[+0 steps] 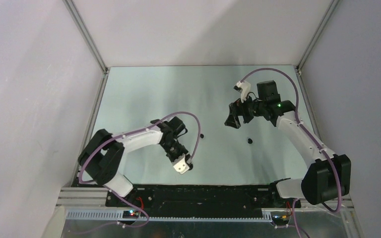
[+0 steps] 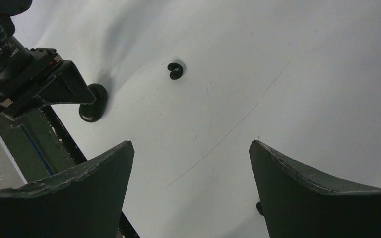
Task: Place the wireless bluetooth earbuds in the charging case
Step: Move the charging case to the center of the board, then pick up the charging case at the center of the board.
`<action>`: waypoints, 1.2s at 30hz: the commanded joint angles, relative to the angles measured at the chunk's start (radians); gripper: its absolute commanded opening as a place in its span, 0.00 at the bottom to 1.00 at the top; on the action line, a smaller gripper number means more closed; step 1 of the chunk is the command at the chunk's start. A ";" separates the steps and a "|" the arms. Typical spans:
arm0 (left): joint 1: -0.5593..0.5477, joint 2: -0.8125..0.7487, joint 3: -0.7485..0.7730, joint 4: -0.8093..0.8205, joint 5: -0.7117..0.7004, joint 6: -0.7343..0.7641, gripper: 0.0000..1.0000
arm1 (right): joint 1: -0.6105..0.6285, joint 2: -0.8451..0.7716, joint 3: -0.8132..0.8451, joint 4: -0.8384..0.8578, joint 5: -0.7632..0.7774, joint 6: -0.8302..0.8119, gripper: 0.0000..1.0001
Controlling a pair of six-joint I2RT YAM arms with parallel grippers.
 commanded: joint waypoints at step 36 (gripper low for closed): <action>0.546 -0.407 0.083 0.322 -0.762 -2.254 0.55 | 0.699 0.404 0.158 0.013 0.386 0.433 0.80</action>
